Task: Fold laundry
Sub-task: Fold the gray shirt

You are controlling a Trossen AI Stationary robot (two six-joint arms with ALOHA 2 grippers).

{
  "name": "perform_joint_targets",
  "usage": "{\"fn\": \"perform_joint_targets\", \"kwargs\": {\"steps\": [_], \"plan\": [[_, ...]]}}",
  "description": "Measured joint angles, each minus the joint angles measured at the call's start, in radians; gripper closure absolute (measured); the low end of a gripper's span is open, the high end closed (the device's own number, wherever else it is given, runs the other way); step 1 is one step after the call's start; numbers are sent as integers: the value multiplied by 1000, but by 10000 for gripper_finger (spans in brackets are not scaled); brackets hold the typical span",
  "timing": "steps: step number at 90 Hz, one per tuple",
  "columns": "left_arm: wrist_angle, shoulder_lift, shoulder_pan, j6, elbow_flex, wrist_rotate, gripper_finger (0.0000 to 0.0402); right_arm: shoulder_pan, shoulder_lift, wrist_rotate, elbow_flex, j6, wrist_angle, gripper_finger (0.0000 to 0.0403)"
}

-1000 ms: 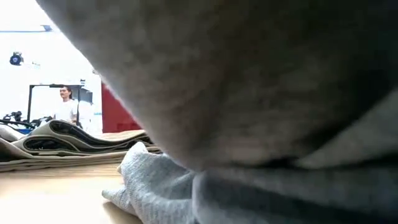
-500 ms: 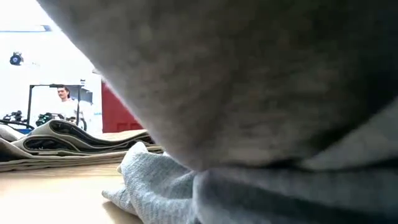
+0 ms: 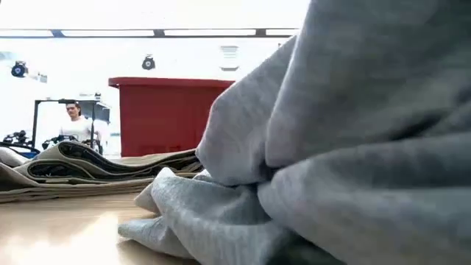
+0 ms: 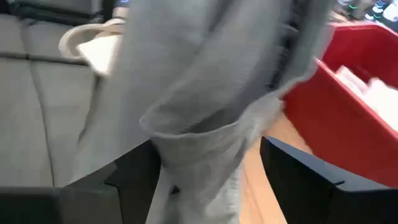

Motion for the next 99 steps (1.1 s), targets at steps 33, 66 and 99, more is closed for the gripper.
{"fn": "perform_joint_targets", "kwargs": {"steps": [33, 66, 99], "plan": [[-108, 0, -4, 51, 75, 63, 402, -47, -288, -108, -424, -326, 605, 196], [-127, 0, -15, 51, 72, 75, 402, -175, -401, -277, -670, -629, 1122, 168], [-186, 0, -43, 110, 82, 12, 402, -210, -421, -350, -672, -789, 1272, 389]]}}
